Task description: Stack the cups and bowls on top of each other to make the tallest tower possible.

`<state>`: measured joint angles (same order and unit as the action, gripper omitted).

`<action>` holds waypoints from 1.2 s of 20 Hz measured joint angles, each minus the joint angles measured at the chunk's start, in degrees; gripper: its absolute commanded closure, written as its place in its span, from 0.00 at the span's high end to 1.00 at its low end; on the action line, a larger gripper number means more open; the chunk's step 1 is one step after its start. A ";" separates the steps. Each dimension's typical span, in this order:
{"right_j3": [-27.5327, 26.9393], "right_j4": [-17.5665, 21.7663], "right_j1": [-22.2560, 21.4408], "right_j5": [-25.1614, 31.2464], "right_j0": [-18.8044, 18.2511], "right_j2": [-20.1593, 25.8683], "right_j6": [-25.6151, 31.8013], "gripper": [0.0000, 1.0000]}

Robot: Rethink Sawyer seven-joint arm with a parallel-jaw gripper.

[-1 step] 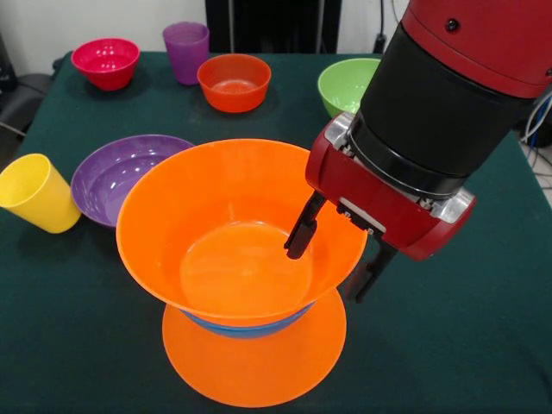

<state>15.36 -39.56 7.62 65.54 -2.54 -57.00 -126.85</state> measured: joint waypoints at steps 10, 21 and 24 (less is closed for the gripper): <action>0.37 -0.21 0.00 0.00 0.02 -0.69 0.00 1.00; 8.74 -0.34 -4.89 0.01 4.13 3.52 -0.01 1.00; 11.31 -0.38 -7.10 0.00 5.44 4.77 -0.01 1.00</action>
<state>26.67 -39.93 0.52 65.54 2.90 -52.23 -126.86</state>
